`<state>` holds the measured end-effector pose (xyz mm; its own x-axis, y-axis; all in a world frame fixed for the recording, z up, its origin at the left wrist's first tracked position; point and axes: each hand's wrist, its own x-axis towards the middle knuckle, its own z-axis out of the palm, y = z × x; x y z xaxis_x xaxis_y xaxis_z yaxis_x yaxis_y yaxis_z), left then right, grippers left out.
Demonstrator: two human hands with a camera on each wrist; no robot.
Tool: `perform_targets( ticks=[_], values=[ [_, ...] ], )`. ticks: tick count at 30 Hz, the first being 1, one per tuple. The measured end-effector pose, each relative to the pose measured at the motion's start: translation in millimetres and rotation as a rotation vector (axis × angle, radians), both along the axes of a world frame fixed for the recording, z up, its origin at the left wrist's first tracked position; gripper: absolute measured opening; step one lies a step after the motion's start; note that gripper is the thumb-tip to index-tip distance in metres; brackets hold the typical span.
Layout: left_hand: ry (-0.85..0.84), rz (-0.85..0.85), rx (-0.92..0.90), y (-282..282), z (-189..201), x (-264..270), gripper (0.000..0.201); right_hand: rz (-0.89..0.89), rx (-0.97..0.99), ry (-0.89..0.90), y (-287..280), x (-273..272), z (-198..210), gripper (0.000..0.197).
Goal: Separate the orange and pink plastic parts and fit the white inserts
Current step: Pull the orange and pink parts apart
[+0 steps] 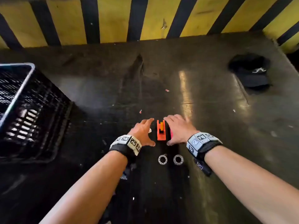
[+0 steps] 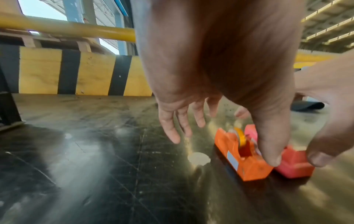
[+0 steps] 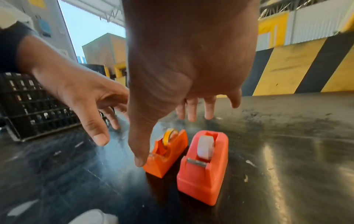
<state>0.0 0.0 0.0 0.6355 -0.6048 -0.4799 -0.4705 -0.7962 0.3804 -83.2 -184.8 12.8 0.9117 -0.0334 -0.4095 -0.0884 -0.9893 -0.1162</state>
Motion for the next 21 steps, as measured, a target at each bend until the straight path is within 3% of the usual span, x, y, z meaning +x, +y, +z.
perform_targets(
  ticks=[5, 10, 17, 21],
  values=[
    [0.015, -0.022, 0.102, -13.2, -17.8, 10.1, 0.128, 0.022, -0.071, 0.035, -0.1, 14.8, -16.9, 0.123],
    [0.019, -0.07, 0.076, -17.9, -30.3, 14.0, 0.121, 0.045, -0.011, -0.054, -4.2, 17.7, -30.6, 0.112],
    [0.044, -0.026, -0.208, -8.8, -25.0, 16.2, 0.115, -0.065, 0.278, -0.189, -12.2, 6.1, -28.1, 0.107],
    [0.052, -0.021, -0.261, 1.0, -16.1, 14.3, 0.111, -0.142, 0.467, -0.185, -6.7, -4.2, -16.3, 0.11]
  ],
)
